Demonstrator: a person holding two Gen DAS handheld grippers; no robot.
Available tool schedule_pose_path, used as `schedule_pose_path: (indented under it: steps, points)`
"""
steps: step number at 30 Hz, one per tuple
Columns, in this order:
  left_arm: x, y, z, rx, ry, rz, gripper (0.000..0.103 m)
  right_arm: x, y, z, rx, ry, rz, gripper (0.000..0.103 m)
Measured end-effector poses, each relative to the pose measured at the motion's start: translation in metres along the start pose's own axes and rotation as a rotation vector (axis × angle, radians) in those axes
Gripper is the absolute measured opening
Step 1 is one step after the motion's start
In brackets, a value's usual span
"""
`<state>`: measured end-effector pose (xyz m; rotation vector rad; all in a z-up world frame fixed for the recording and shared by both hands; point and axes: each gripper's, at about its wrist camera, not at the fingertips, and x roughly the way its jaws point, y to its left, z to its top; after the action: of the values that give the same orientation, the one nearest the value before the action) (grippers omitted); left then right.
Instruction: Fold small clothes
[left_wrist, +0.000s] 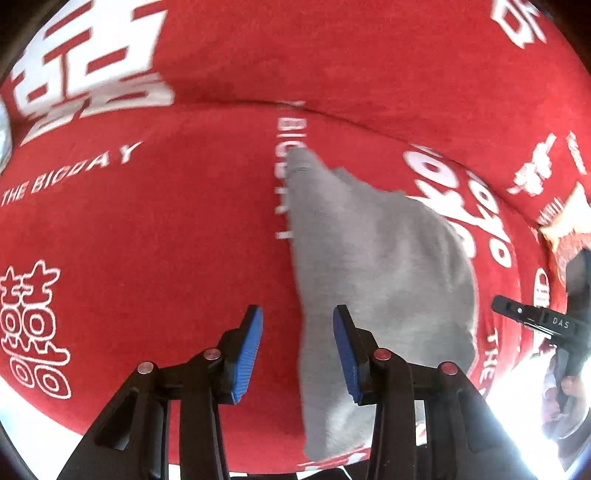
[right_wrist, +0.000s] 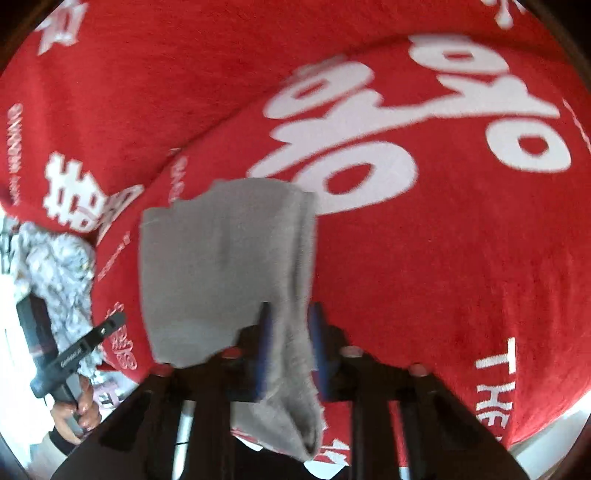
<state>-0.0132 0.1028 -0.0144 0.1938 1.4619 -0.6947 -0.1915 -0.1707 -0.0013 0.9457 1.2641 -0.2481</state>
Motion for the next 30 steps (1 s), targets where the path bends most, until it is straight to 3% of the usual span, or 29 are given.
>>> schedule_pose_path:
  steps: [4,7,10,12,15,18,30]
  points:
    - [0.024,-0.032,-0.011,0.052,0.05,-0.007,0.042,0.019,0.021,-0.017,-0.062,0.051,0.018,0.014]
    - [0.045,-0.04,-0.024,0.082,0.077,0.079,0.042,0.049,0.025,-0.024,-0.095,0.101,-0.08,0.013]
    - [0.047,-0.039,-0.027,0.072,0.068,0.086,0.043,0.062,0.015,-0.028,-0.084,0.104,-0.124,0.006]
    - [0.044,-0.037,-0.027,0.055,0.084,0.08,0.043,0.058,0.009,-0.027,-0.05,0.103,-0.114,0.006]
    - [0.037,-0.034,-0.027,0.046,0.101,0.097,0.043,0.048,0.002,-0.029,-0.032,0.112,-0.175,0.007]
    - [0.028,-0.036,-0.03,0.043,0.112,0.129,0.043,0.035,-0.002,-0.034,0.013,0.119,-0.152,0.007]
    - [-0.016,-0.049,-0.043,0.039,0.131,0.164,0.043,-0.01,0.035,-0.046,-0.007,0.11,-0.166,0.011]
